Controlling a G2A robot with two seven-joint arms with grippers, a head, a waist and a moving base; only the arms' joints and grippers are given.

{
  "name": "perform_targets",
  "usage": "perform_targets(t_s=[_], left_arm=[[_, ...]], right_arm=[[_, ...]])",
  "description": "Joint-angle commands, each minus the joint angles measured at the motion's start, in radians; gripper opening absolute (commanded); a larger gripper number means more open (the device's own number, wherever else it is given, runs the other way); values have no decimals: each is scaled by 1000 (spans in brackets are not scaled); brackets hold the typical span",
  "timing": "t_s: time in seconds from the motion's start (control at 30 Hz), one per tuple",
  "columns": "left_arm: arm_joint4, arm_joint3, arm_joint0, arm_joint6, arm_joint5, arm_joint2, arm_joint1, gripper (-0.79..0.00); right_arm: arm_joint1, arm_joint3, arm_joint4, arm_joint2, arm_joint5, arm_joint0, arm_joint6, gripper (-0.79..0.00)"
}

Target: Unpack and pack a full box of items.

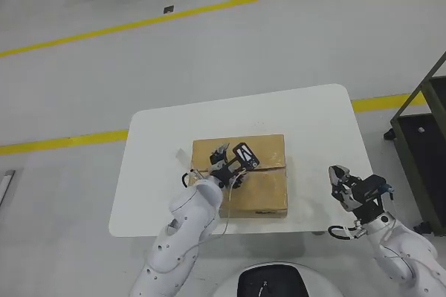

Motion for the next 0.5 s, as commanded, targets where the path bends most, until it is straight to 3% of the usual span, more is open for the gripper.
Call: perform_targets(t_s=[0.0, 0.47], left_arm=[[23, 12, -9, -7, -6, 1, 0, 0], [238, 71, -27, 93, 1, 46, 2, 0]], right_arm=[[0, -1, 2, 1, 2, -3, -3, -785], [0, 0, 15, -1, 8, -6, -4, -785]])
